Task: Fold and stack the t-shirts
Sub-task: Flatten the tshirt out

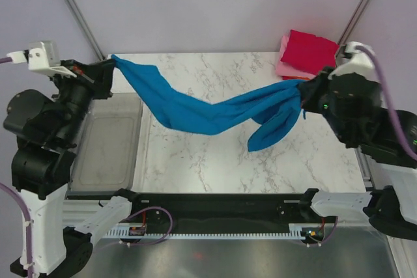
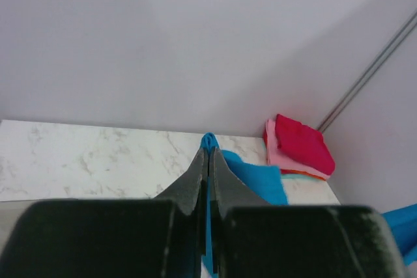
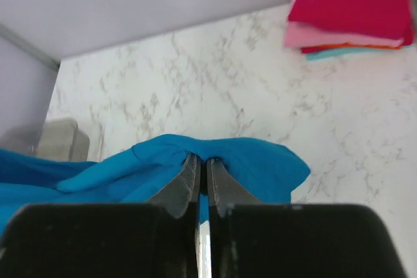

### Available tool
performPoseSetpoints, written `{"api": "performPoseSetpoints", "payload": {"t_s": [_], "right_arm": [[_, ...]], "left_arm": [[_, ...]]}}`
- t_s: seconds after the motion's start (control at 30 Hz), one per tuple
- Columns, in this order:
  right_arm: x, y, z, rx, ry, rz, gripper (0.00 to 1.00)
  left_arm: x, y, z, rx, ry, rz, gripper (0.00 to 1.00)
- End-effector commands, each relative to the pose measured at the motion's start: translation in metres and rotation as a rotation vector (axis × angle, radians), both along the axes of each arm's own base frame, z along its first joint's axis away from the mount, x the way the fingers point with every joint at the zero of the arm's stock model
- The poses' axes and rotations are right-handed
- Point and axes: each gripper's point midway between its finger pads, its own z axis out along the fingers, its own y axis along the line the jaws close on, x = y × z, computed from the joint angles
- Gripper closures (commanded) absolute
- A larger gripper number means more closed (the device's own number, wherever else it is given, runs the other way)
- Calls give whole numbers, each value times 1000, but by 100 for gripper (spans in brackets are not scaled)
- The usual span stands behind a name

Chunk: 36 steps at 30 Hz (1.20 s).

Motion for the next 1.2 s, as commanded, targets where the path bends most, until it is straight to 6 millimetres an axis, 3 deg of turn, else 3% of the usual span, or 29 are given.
{"api": "performPoseSetpoints", "payload": {"t_s": [0.0, 0.03, 0.07, 0.17, 0.23, 0.27, 0.3, 0.33, 0.4, 0.47, 0.5, 0.53, 0.57, 0.6, 0.67, 0.7, 0.77, 0.8, 0.83, 0.87, 0.97, 1.0, 1.03, 1.1, 1.13, 1.17], "right_arm": [[-21, -90, 10, -134, -61, -278, 87], [-24, -99, 11, -140, -72, -312, 85], [-25, -106, 12, -154, -81, -346, 85], [-24, -117, 12, -199, -96, -407, 80], [-19, -113, 3, -253, -79, -412, 75], [-17, -109, -1, -272, -70, -408, 68], [-10, -102, -12, -313, -52, -402, 12], [-4, -94, -21, -351, -33, -392, 2], [7, -81, -41, -401, 11, -385, 2], [26, -82, -63, -471, 99, -394, 2], [44, -59, -92, -429, 162, -288, 2], [56, -68, -110, -398, 221, -285, 2], [63, -62, -127, -374, 261, -234, 2], [67, -43, -156, -313, 318, -142, 2], [63, -22, -180, -233, 359, -47, 5], [62, -4, -211, -175, 389, 15, 9], [43, 37, -231, -6, 409, 200, 12], [41, 56, -257, 82, 425, 236, 13], [26, 79, -265, 136, 446, 337, 14], [22, 88, -276, 151, 458, 354, 14], [18, 112, -306, 123, 501, 383, 13], [27, 116, -305, 118, 479, 372, 13], [34, 119, -318, 77, 504, 371, 13], [59, 124, -310, 41, 465, 340, 12], [68, 124, -328, -6, 502, 328, 12], [82, 129, -321, -3, 487, 318, 13]], "left_arm": [[14, 23, 18, 101, -12, 135, 98], [21, 29, 15, 120, 12, 178, 98], [24, 48, 10, 154, 47, 284, 98], [25, 74, 12, 164, 59, 431, 98], [18, 79, 18, 146, 37, 453, 98], [17, 76, 22, 131, 19, 433, 98], [19, 72, 20, 130, 18, 411, 98], [20, 67, 18, 129, 19, 384, 98], [31, 54, -1, 138, 63, 326, 98], [35, 38, -19, 136, 98, 244, 98], [41, 31, -43, 149, 152, 213, 98], [42, 21, -58, 148, 179, 162, 98], [43, 16, -72, 139, 211, 142, 98], [41, 14, -102, 149, 264, 123, 98], [38, 6, -128, 159, 298, 77, 98], [35, 5, -158, 178, 345, 66, 98], [33, 3, -180, 186, 370, 48, 98], [32, 2, -203, 200, 412, 41, 98], [29, 2, -208, 197, 411, 35, 98], [30, -1, -218, 194, 424, 23, 98], [31, -8, -221, 182, 425, -14, 98], [32, -10, -219, 178, 420, -21, 98], [32, -11, -218, 177, 417, -26, 98], [33, -12, -219, 178, 413, -34, 98], [32, -12, -220, 179, 411, -34, 98], [31, -11, -226, 186, 418, -33, 98]]}}
